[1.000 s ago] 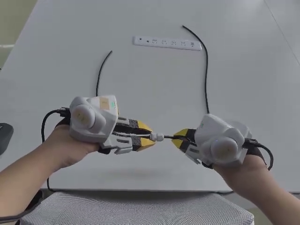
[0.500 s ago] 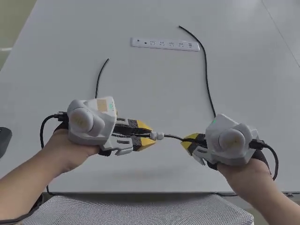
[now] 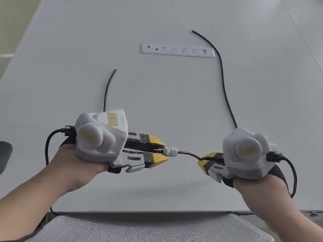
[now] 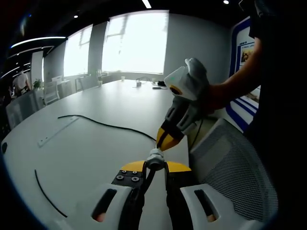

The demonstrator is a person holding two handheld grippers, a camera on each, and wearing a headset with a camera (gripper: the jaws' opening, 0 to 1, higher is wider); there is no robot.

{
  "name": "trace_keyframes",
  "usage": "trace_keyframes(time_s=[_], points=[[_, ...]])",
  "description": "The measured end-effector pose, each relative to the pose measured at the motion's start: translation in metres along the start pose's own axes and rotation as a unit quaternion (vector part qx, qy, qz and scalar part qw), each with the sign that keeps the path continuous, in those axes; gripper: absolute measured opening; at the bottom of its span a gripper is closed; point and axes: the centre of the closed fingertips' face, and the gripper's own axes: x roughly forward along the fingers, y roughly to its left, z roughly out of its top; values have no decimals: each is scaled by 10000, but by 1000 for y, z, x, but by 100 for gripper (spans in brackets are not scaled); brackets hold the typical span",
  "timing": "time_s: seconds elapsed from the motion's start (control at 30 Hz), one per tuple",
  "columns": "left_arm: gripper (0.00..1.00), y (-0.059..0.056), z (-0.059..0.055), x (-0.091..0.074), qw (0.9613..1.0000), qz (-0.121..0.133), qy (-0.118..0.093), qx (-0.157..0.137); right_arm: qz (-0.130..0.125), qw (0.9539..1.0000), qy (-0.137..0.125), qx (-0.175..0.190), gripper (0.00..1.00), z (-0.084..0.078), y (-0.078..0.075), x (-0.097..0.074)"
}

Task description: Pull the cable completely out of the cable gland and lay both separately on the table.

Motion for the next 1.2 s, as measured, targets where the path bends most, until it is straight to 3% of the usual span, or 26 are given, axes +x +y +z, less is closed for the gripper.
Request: trace_keyframes(time_s=[0.33,0.43,0.5,0.63,0.77,1.0,1.2], points=[[15,5,-2,-3,9998,60,-14,-175,-1,9990,-256,-357,3,6,1,-9],[15,5,-2,-3,9999,47,-8,-166,1,9985,-405,-368,10,12,2,-14],[15,5,-2,-3,9998,51,3,-187,-50,9974,-439,-561,13,16,4,-20],[15,5,-3,-4,9997,57,9,-232,-33,9912,-566,-1196,15,34,20,-28],[15,5,-4,-4,9997,43,27,-233,53,9840,-634,-1666,15,47,40,-23],[15,5,-3,-3,9998,42,17,-171,35,9764,-646,-2061,12,58,51,-14],[15,4,-5,-2,9999,56,43,-151,3,9750,-666,-2118,4,61,50,-15]])
